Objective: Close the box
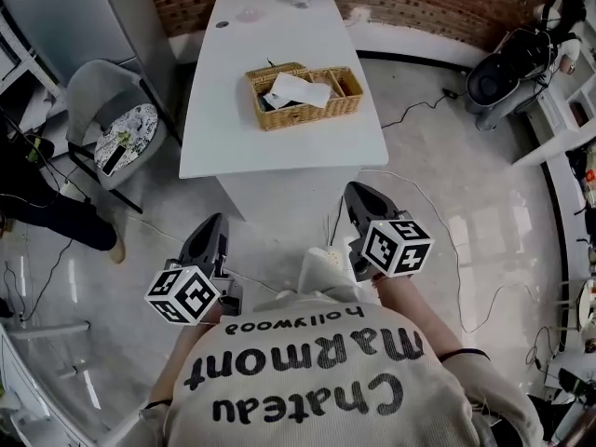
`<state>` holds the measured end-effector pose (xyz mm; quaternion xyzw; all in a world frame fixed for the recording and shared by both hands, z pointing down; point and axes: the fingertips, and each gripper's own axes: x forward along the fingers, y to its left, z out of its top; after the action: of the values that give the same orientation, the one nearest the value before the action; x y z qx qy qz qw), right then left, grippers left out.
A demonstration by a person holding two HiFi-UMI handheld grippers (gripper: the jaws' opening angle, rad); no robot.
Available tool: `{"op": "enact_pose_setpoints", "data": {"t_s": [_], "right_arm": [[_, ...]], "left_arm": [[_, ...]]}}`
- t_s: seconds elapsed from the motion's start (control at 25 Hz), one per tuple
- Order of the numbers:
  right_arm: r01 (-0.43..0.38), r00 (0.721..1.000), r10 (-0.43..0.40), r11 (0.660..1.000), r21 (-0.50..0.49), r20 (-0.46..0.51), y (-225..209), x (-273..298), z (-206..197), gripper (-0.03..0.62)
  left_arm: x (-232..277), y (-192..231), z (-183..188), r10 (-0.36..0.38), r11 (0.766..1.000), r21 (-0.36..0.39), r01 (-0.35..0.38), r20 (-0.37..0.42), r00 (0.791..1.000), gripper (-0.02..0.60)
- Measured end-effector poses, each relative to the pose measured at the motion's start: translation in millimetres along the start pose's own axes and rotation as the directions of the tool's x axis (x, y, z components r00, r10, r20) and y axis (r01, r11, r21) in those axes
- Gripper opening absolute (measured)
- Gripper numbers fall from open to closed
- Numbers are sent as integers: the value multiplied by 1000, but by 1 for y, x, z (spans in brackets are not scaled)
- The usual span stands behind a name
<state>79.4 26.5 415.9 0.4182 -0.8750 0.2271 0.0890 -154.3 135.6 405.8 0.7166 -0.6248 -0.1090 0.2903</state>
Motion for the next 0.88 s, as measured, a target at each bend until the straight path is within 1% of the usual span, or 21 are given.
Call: {"op": "enact_pose_setpoints", "data": {"t_s": [0.16,0.44,0.88], "right_arm": [[16,1000,-16,1000,-3,-6,-8,21,6,3],[15,1000,-15,1000,-3,24,-40,76,37,3],[-61,998,62,997,-46,18,-95,187,126,3]], "left_arm": [[16,11,3,0,1000,-15,0,-10,1000,2],[60,30,21,33,999,-14,-33,8,999,2],[180,38,86,79,997,-20,-77,85,993,2]]}}
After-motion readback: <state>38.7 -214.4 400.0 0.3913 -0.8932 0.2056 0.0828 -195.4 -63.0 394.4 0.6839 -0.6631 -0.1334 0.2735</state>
